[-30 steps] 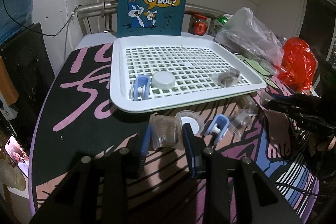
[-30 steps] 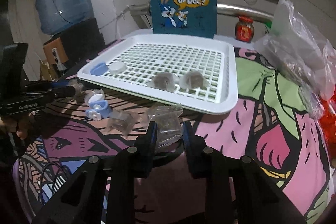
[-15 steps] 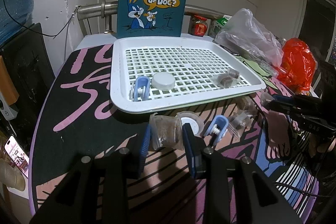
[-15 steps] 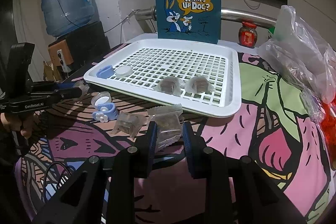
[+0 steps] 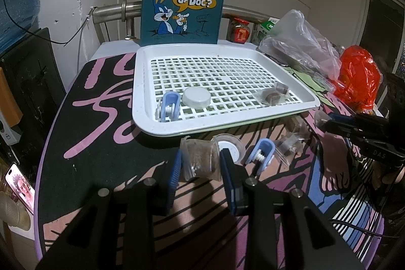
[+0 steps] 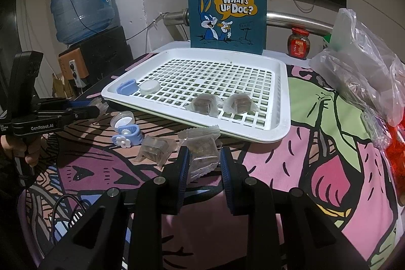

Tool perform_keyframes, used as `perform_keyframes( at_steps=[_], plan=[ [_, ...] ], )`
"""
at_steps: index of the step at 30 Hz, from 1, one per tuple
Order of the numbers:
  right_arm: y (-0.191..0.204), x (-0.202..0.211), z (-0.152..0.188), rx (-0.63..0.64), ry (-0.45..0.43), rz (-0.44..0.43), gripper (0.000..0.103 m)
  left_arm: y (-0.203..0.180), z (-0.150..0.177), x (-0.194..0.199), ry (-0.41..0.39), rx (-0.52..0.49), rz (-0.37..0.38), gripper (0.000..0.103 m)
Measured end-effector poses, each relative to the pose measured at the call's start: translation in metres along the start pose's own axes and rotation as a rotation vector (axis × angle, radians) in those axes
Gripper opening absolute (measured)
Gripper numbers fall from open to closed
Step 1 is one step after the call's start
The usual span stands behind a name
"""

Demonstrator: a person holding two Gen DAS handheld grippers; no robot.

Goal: Organize objects
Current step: 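Grasp a clear bag of brown pieces with the left tool while the right tool grasps another bag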

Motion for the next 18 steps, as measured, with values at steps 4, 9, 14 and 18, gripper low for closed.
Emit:
perform_keyframes(
  at_steps=[4,9,14,18],
  plan=[
    [0.0000,-0.0001,0.0000,0.000,0.000,-0.001,0.024,-0.0002,-0.0001,-0.0001,0.000,0.001,0.000,0.031],
    [0.0000,-0.0001,0.0002,0.001,-0.001,-0.001,0.024,-0.0004,0.0000,-0.0002,0.001,0.001,0.000,0.031],
    [0.0004,-0.0001,0.0002,0.000,0.000,0.000,0.024,-0.0014,0.0007,-0.0005,0.002,0.000,-0.001,0.031],
    [0.0007,0.0000,0.0002,0.000,0.000,0.000,0.024,-0.0015,0.0006,-0.0002,0.002,-0.001,-0.002,0.031]
  ],
)
Point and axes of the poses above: each gripper's, at about its wrist camera, not at the fingertips, and x roughly against the way its jaws point, y to its left, z to its underside, the point moved 3 cm from there along -x, roughly the way its jaws point, and after that the axes turned 5 degrees about -z, right-handed, at the moved point
